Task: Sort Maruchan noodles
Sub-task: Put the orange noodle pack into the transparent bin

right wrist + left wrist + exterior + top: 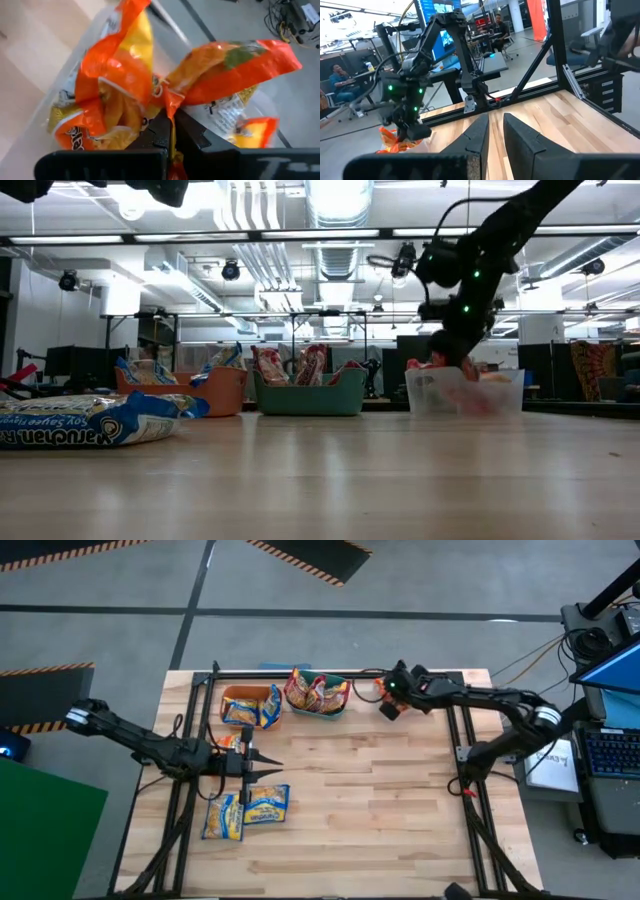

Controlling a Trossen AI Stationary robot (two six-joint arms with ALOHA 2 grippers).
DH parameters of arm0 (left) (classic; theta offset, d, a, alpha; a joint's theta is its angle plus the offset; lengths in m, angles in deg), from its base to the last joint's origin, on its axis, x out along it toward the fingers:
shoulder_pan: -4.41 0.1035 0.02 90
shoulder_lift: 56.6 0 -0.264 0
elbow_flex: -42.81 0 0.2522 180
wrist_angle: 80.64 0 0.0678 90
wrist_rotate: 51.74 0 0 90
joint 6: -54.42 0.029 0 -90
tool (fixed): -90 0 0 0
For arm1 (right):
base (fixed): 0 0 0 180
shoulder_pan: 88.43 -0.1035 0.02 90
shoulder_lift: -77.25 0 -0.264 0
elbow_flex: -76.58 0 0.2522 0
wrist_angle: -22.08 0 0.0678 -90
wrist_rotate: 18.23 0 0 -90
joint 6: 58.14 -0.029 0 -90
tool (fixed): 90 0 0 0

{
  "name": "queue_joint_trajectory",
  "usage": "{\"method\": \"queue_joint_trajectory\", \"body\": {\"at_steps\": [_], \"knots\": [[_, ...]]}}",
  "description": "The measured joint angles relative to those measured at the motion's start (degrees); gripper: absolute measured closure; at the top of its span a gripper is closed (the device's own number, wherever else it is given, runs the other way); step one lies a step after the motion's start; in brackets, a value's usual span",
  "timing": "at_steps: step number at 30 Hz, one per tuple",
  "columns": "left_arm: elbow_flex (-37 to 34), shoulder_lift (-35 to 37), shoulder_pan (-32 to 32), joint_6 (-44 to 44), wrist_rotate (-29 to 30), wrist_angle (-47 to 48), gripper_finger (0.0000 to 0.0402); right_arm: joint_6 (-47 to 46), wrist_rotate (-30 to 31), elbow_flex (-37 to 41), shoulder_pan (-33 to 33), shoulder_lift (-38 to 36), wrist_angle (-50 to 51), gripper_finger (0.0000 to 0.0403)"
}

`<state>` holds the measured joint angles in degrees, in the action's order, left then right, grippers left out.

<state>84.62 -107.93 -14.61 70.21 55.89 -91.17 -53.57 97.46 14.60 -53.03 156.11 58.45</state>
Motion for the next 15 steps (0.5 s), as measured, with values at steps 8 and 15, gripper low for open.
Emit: {"method": "queue_joint_trajectory", "body": {"at_steps": [8, 15], "knots": [[0.0, 0.0, 0.0, 0.0, 0.0, 0.1, 0.0361, -0.9, -0.2, -0.2, 0.0, 4.5, -0.6, 0.0394], [0.0, 0.0, 0.0, -0.1, 0.0, 0.1, 0.0361, -3.5, -0.4, -0.2, 0.0, 0.1, 0.1, 0.0383]]}}
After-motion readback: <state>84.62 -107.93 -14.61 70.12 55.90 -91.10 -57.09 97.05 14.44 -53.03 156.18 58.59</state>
